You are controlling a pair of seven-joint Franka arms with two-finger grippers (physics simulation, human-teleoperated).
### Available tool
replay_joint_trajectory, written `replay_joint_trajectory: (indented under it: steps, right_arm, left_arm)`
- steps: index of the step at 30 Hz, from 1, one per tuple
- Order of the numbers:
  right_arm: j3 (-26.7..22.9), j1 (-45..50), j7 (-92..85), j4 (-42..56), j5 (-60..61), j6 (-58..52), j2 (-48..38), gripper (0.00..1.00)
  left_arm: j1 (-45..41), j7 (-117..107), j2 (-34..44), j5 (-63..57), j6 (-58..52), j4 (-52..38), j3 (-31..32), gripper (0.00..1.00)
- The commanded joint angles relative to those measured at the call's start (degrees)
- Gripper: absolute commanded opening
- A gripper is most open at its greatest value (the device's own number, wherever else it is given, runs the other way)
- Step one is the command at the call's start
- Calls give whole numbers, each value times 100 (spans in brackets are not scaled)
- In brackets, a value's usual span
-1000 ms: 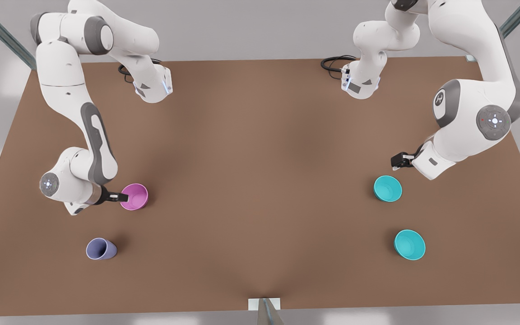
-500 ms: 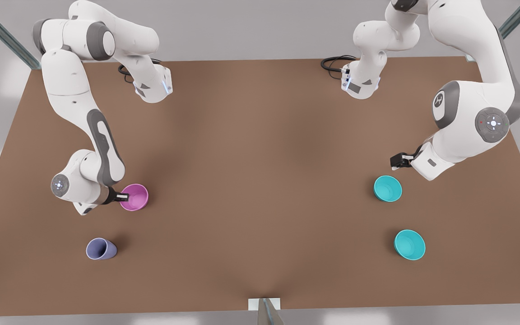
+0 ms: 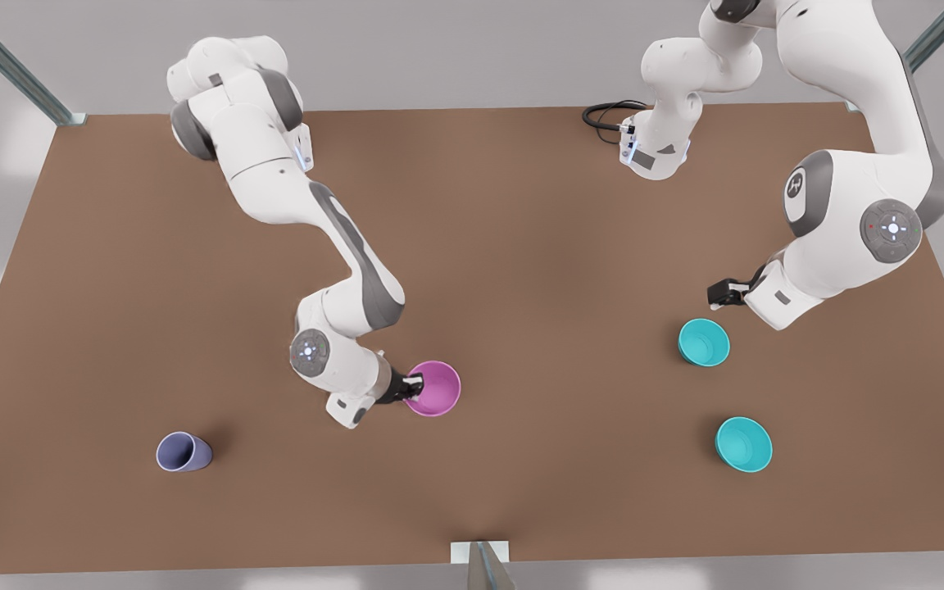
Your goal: Stack the blue bowl on the pink bowl
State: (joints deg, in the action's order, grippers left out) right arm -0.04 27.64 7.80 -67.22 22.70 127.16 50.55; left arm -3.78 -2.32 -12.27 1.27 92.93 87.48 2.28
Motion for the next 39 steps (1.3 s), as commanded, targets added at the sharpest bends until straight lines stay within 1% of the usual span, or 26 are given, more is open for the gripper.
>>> replay_joint_trajectory:
  steps: [1,2,3,6,11,12,13,16,18,19,20,22,24,25,26,27,28,29,30,31,32,33,34,36,37,39]
  right_arm:
    - [13,233,6172,349,76,1671,455,21]
    - [48,295,6287,604,94,2031,736,21]
    - [276,304,6287,815,111,2532,1053,21]
    - [558,330,6269,1070,103,3139,1501,21]
    - [558,462,6208,1079,76,3509,1730,21]
    - [558,462,6208,1079,76,3509,1730,73]
    - [549,479,6199,1070,59,3544,1730,100]
    - [549,488,6181,1061,59,3553,1695,100]
    - [531,444,6251,851,111,3465,1212,100]
    - [523,269,6251,614,76,3185,817,100]
    - [523,-153,6173,464,32,1780,140,100]
    - [549,-1084,4680,789,76,-1428,-432,100]
    - [488,-1927,2985,868,-3,-3414,-695,100]
    - [496,-2244,2335,868,-291,-3977,-783,100]
    - [487,-2596,1289,868,-1064,-4488,-933,100]
    - [514,-3062,250,877,-1505,-4805,-951,100]
    - [487,-3422,-638,894,-1716,-4964,-1100,100]
    - [487,-3704,-1359,894,-1769,-4990,-1100,100]
    - [496,-3757,-1939,894,-2357,-5008,-1100,100]
    - [487,-3766,-2423,894,-2455,-5008,-1092,100]
    - [479,-3775,-2713,894,-2455,-5008,-1091,100]
    - [549,-3766,-2731,903,-2323,-5008,-1109,100]
    - [558,-3722,-2731,903,-2244,-5017,-1188,100]
    - [567,-3581,-2722,894,-2209,-5148,-1364,100]
    - [523,-3309,-2609,903,-2218,-5429,-1566,100]
    - [505,-2949,-1966,596,-2227,-5386,-2076,100]
  left_arm:
    - [0,-5,5,-4,-3,-3,1,100]
    - [0,-5,5,-4,-3,-3,1,100]
    - [0,-5,5,-4,-3,-3,1,100]
    - [0,-5,5,-4,-3,-3,1,100]
    - [0,-5,5,-4,-3,-3,1,100]
    - [0,-5,5,-4,-3,-3,1,100]
    - [0,-5,5,-4,-3,6,1,100]
    - [0,-14,5,-4,-3,-3,1,100]
    - [-9,-58,5,163,-12,-3,1,100]
    - [-17,-58,-3,382,-3,-3,19,100]
    - [26,-58,-82,849,-12,-3,1,100]
    - [158,-41,-100,805,-73,-20,1,100]
    - [115,-41,-144,489,-108,-12,27,100]
    - [53,-49,-153,418,-152,-29,45,100]
    - [166,-49,-406,269,-4,-47,-8,100]
    - [448,56,-723,339,550,-56,-17,100]
    - [659,556,-1049,672,1033,181,-25,100]
    - [817,846,-1339,910,1543,340,-52,100]
    - [1028,1830,-1603,1357,1956,594,-60,100]
    - [1125,2472,-1594,1508,2300,981,-122,100]
    - [1152,3061,-1542,1508,2344,1350,-315,100]
    - [1160,3711,-1542,1508,2809,1772,-456,100]
    - [1204,3844,-1550,1508,3003,1869,-474,100]
    - [1371,4099,-1603,1517,3012,1869,-474,100]
    - [1380,4108,-1629,1517,3012,1869,-474,100]
    - [1380,4099,-1709,1517,3170,1922,-474,100]
